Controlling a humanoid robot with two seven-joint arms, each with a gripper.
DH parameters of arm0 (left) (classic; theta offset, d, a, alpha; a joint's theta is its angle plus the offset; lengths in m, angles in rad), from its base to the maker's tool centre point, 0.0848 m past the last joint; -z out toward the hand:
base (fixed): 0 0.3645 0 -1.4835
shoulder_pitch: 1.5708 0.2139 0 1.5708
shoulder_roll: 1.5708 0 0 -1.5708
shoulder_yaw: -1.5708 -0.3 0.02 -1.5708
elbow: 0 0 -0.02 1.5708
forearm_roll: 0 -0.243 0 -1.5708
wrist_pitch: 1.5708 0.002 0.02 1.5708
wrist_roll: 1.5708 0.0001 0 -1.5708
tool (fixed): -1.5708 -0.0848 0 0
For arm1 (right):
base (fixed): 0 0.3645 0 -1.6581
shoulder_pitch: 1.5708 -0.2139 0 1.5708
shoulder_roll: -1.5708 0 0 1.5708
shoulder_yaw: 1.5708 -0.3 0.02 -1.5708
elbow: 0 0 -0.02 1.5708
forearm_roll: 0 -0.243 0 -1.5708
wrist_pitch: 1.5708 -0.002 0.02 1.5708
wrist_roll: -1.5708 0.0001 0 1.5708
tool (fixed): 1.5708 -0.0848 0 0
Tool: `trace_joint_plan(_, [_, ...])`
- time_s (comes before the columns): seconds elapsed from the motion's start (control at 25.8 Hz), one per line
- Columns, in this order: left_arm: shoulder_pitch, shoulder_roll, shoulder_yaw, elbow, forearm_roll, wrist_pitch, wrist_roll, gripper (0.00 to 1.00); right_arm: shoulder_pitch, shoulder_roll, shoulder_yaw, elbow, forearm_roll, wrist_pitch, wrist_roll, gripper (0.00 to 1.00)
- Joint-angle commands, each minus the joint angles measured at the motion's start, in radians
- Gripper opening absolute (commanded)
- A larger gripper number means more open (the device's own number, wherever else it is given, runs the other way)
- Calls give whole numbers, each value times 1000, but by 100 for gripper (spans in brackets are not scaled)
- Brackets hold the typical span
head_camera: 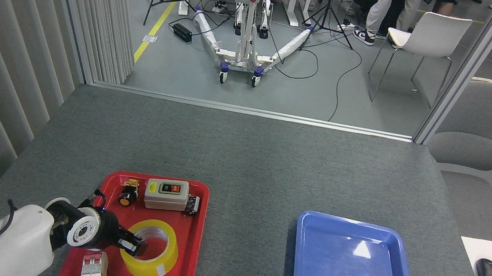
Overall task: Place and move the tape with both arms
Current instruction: 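Lift the tape with the left gripper and carry it toward the blue tray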
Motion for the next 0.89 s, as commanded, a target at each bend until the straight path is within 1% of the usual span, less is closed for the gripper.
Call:
trace_joint_plan(0.0, [-46,-33,41,-21,10,-44,12,14,-1,-1,0,1,0,0,-2,100])
trace_joint_plan(0.08, [-43,-73,106,-24,18,-126,40,14,0,-1,0,2,0,0,-2,100])
trace_joint_plan(0.12, [-40,-107,132,-21,18,-184,60,14,0,-1,0,2,0,2,-2,100])
trace_joint_plan(0.15, [-38,-155,156,-6,20,-261,81,13,0,-1,0,2,0,2,-2,100])
trace_joint_plan(0.23, [-40,-230,196,37,21,-389,110,7,0,-1,0,4,0,2,-2,100])
trace_joint_plan(0.31, [-38,-285,231,65,21,-460,119,6,0,-3,0,4,0,-3,-4,100])
trace_joint_plan(0.43, [-38,-359,271,89,32,-537,158,7,-1,-3,0,2,0,-8,-7,100])
trace_joint_plan(0.5, [-37,-412,282,146,93,-643,202,7,3,-6,0,2,0,-48,-16,100])
trace_joint_plan(0.58, [-37,-463,284,223,171,-747,227,6,6,-9,-6,1,0,-150,-42,100])
trace_joint_plan(0.7, [-37,-515,284,296,202,-756,236,2,14,-23,-17,1,0,-253,-87,100])
trace_joint_plan(0.77, [-35,-527,281,306,205,-756,239,2,14,-37,-17,1,0,-296,-110,100])
trace_joint_plan(0.85, [-29,-538,277,306,213,-756,241,2,15,-54,-21,-1,0,-407,-131,100])
